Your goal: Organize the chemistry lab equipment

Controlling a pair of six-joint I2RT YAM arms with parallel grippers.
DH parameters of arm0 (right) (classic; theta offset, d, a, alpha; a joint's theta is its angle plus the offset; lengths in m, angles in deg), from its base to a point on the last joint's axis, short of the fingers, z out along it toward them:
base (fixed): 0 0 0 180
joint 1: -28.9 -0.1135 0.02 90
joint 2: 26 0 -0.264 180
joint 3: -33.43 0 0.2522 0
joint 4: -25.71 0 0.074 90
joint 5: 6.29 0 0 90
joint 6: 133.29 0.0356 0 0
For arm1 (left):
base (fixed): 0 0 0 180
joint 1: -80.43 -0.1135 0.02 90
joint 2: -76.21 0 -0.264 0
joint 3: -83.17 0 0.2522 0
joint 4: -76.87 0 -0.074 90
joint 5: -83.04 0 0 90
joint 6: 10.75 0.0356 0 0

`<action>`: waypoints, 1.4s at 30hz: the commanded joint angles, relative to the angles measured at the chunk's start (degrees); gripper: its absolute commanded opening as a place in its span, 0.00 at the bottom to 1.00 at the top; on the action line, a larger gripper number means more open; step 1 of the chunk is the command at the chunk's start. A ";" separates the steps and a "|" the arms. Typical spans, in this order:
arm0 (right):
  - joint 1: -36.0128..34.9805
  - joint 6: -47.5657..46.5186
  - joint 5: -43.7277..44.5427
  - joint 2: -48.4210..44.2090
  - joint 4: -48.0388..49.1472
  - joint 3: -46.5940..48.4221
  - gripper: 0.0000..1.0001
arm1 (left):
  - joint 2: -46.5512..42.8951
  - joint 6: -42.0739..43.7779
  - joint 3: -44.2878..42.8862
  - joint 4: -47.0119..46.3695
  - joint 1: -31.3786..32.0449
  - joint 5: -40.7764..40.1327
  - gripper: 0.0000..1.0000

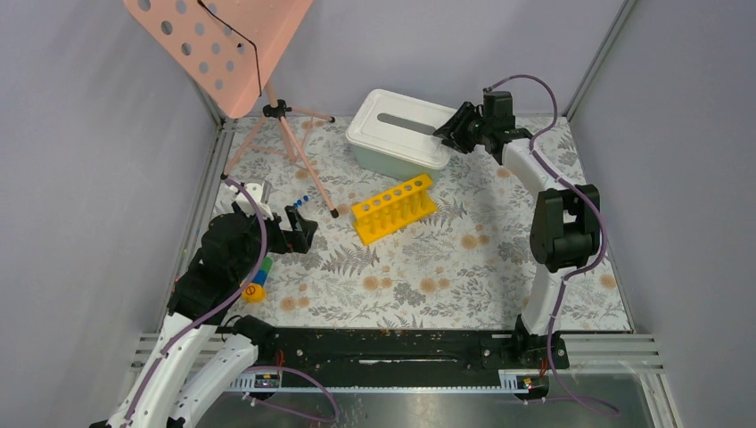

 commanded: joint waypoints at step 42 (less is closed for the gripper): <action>-3.99 -17.93 6.76 -78.92 -23.46 -38.46 0.99 | 5.56 -3.03 -8.39 -9.87 0.00 8.79 0.99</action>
